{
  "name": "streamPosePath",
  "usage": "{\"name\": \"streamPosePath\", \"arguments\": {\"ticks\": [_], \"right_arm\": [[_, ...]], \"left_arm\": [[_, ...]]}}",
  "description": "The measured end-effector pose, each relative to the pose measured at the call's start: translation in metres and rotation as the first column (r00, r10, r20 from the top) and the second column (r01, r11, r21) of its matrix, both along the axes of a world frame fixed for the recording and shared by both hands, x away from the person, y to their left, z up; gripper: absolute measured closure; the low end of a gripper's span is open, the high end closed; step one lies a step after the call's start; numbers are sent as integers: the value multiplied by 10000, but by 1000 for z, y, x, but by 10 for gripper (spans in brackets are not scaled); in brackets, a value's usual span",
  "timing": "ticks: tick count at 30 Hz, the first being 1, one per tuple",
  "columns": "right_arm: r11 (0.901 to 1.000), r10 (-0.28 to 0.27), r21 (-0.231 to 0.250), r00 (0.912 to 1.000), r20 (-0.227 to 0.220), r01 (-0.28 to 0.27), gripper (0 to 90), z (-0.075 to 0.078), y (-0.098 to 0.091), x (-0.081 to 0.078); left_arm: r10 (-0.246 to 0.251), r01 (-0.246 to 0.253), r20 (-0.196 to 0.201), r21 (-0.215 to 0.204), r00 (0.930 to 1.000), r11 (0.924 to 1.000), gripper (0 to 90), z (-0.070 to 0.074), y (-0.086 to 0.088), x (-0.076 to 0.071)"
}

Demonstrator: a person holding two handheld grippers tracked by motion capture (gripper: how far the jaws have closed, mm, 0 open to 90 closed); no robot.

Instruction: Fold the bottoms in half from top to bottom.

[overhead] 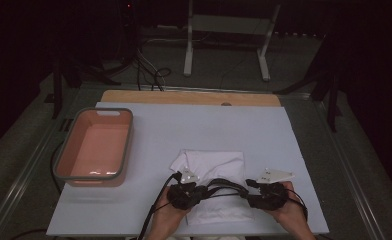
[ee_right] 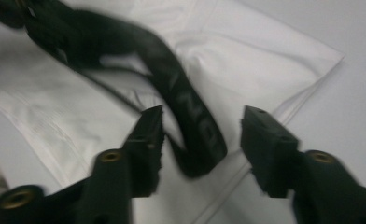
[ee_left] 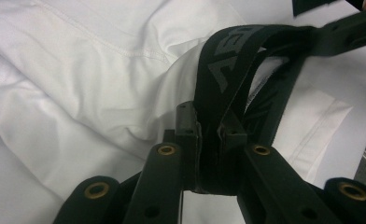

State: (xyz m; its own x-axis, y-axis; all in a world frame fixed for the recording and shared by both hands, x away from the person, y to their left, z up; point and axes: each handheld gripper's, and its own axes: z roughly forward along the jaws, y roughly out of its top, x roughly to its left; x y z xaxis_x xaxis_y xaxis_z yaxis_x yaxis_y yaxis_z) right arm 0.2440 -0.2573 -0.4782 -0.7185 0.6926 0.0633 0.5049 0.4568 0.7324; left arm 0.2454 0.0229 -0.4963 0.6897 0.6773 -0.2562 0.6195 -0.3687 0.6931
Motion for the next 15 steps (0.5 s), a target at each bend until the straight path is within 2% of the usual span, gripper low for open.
{"name": "streamPosePath", "arguments": {"ticks": [1, 4, 10, 15], "right_arm": [[9991, -101, 422, 9999, -25, 102, 413, 2, -3, 0], [9969, -420, 674, 9991, 48, 415, 369, 5, -6, 3], [9919, -1044, 744, 9944, 152, 1030, 357, 5, -12, 6], [9904, -1202, 701, 9927, 135, 1190, 353, 3, -12, 7]], "left_arm": [[-69, 69, 41, -3, 10000, 10000, 831, -1, 0, -2], [-123, 122, 129, 50, 9998, 9999, 823, -3, 0, -6], [-318, 316, 257, 64, 9992, 9995, 827, -4, 1, -16], [-419, 419, 247, 0, 9988, 9991, 822, -5, 2, -23]]}}
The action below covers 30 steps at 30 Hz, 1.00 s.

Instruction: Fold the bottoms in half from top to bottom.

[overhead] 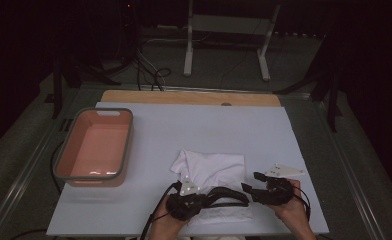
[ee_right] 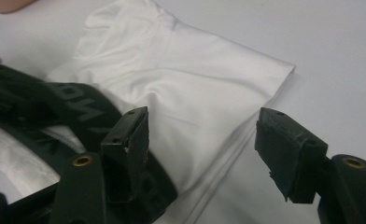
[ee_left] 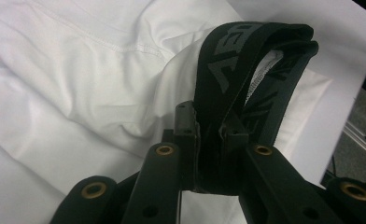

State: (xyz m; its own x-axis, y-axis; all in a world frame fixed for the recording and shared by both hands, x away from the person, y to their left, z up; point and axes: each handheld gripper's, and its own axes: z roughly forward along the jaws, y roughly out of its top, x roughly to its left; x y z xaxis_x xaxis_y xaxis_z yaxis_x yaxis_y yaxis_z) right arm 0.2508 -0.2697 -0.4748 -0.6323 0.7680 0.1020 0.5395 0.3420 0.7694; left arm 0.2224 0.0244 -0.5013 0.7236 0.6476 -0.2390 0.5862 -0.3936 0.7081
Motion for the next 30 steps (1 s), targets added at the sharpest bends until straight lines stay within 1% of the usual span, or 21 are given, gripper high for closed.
{"name": "streamPosePath", "arguments": {"ticks": [3, 5, 6, 7, 8, 9, 10, 11, 12, 14, 15, 16, 17, 18, 19, 20, 21, 25, 26, 28, 30], "right_arm": [[9999, -102, -86, 9999, -66, 101, 345, -1, 1, 1], [9998, -163, -115, 9998, -107, 162, 328, -2, 1, 2], [9997, -235, -109, 9996, -125, 234, 326, -3, 1, 3], [9996, -275, -88, 9995, -160, 274, 323, -3, 1, 3], [9995, -314, -90, 9994, -162, 313, 318, -3, 2, 3], [9995, -314, -90, 9994, -162, 313, 318, -3, 2, 3], [9994, -337, -104, 9993, -142, 335, 315, -3, 1, 4], [9991, -413, -101, 9990, -144, 411, 305, -3, 1, 4], [9990, -446, -68, 9989, -156, 445, 301, -3, 1, 4], [9988, -489, -47, 9987, -174, 488, 289, -3, 2, 4], [9986, -529, -41, 9984, -188, 529, 285, -3, 2, 4], [9986, -522, -41, 9985, -181, 522, 283, -3, 3, 4], [9986, -522, -41, 9985, -181, 522, 283, -3, 3, 4], [9986, -536, -39, 9984, -170, 536, 281, -3, 3, 4], [9984, -561, -42, 9983, -152, 560, 270, -3, 3, 4], [9984, -561, -42, 9983, -152, 560, 270, -3, 3, 4], [9981, -614, -22, 9981, -103, 614, 242, -3, 3, 4], [9972, -743, 60, 9972, -75, 744, 206, -2, 3, 3], [9966, -824, 45, 9966, -69, 824, 201, -2, 3, 3], [9958, -914, 86, 9958, -73, 915, 175, -2, 3, 3], [9960, -893, 88, 9959, -103, 894, 164, -2, 4, 3]], "left_arm": [[-178, 178, -52, 17, 9998, 9998, 817, -1, -1, -5], [-259, 259, -65, -58, 9996, 9996, 781, -2, -1, -8], [-306, 305, -65, -119, 9995, 9995, 732, -2, 0, -9], [-304, 303, -75, -173, 9995, 9994, 646, -1, 0, -10], [-359, 356, -83, -296, 9993, 9989, 594, 0, 2, -10], [-359, 356, -83, -296, 9993, 9989, 520, 0, 2, -10], [-219, 222, 85, -368, 9997, 9991, 520, 2, 4, -12], [-213, 224, 180, -608, 9996, 9979, 412, 5, 7, -12], [-213, 224, 180, -608, 9996, 9979, 372, 5, 7, -12], [-23, 49, 375, -688, 9993, 9976, 308, 8, 10, -10], [161, -129, 386, -826, 9991, 9965, 280, 10, 12, -7], [161, -129, 386, -826, 9991, 9965, 248, 10, 12, -7], [281, -244, 446, -818, 9986, 9964, 248, 11, 13, -5], [334, -294, 488, -809, 9983, 9963, 219, 12, 13, -3], [391, -338, 626, -838, 9973, 9959, 183, 16, 14, 0], [391, -338, 626, -838, 9973, 9959, 163, 16, 14, 0], [438, -372, 774, -847, 9960, 9957, 158, 19, 15, 2], [492, -409, 941, -877, 9944, 9953, 102, 25, 16, 6], [509, -420, 978, -916, 9939, 9949, 102, 26, 16, 8], [528, -411, 1122, -1040, 9923, 9937, 63, 31, 17, 12], [510, -383, 1136, -1113, 9922, 9930, 29, 32, 17, 13]]}}
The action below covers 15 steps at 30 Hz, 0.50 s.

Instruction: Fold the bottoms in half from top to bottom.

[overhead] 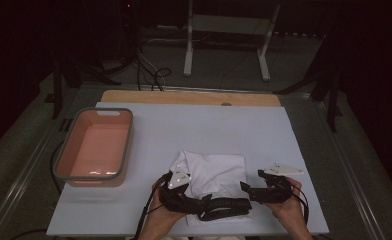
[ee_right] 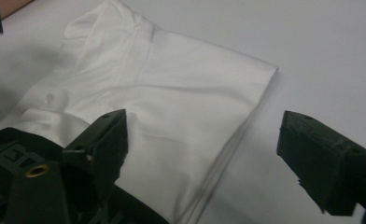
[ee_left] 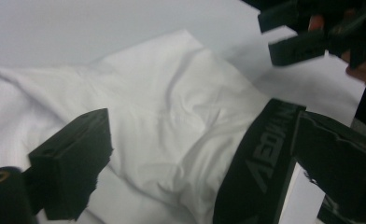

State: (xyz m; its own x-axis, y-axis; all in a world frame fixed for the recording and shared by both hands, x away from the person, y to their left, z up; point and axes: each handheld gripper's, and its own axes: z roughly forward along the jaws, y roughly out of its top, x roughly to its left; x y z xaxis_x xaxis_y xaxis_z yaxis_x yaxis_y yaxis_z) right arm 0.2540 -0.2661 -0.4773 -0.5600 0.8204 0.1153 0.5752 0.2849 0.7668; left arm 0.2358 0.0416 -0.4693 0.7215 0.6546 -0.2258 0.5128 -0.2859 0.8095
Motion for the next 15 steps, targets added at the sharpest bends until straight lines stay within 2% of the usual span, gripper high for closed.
{"name": "streamPosePath", "arguments": {"ticks": [5, 15], "right_arm": [[9997, 259, 19, 9997, 28, -259, 139, -2, 4, -2], [9995, 296, 84, 9995, 94, -297, 126, -3, 4, -4]], "left_arm": [[112, -111, 160, -70, 9998, 9999, 5, 5, -1, 6], [233, -233, 444, -2, 9987, 9997, 2, 9, 2, 18]]}}
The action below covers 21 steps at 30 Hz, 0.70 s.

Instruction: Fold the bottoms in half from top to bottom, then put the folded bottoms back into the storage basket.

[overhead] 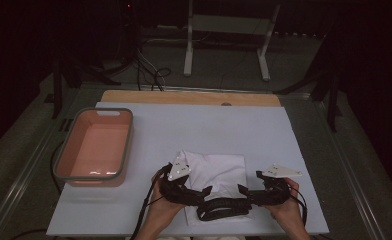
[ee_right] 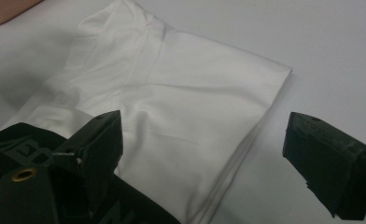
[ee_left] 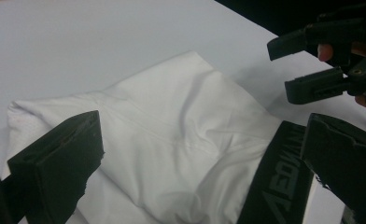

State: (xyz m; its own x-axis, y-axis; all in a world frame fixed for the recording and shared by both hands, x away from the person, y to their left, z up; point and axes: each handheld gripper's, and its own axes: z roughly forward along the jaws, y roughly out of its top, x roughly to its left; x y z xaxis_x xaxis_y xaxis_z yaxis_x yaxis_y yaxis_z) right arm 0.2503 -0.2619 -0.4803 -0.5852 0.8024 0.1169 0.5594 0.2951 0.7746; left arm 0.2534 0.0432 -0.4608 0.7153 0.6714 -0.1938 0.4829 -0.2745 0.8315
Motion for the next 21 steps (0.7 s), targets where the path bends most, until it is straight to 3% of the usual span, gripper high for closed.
{"name": "streamPosePath", "arguments": {"ticks": [7, 16, 21], "right_arm": [[9999, -131, 59, 9999, 13, 131, 123, -1, -3, -1], [9999, -86, 51, 10000, -28, 86, 128, -3, 0, -3], [9999, -81, 94, 10000, -6, 81, 129, -2, 1, -4]], "left_arm": [[307, -309, 352, 62, 9989, 9995, 2, 3, 10, 10], [198, -198, 238, 13, 9995, 9998, 1, 4, 19, 25], [466, -467, 371, 6, 9982, 9989, 1, 2, 22, 33]]}}
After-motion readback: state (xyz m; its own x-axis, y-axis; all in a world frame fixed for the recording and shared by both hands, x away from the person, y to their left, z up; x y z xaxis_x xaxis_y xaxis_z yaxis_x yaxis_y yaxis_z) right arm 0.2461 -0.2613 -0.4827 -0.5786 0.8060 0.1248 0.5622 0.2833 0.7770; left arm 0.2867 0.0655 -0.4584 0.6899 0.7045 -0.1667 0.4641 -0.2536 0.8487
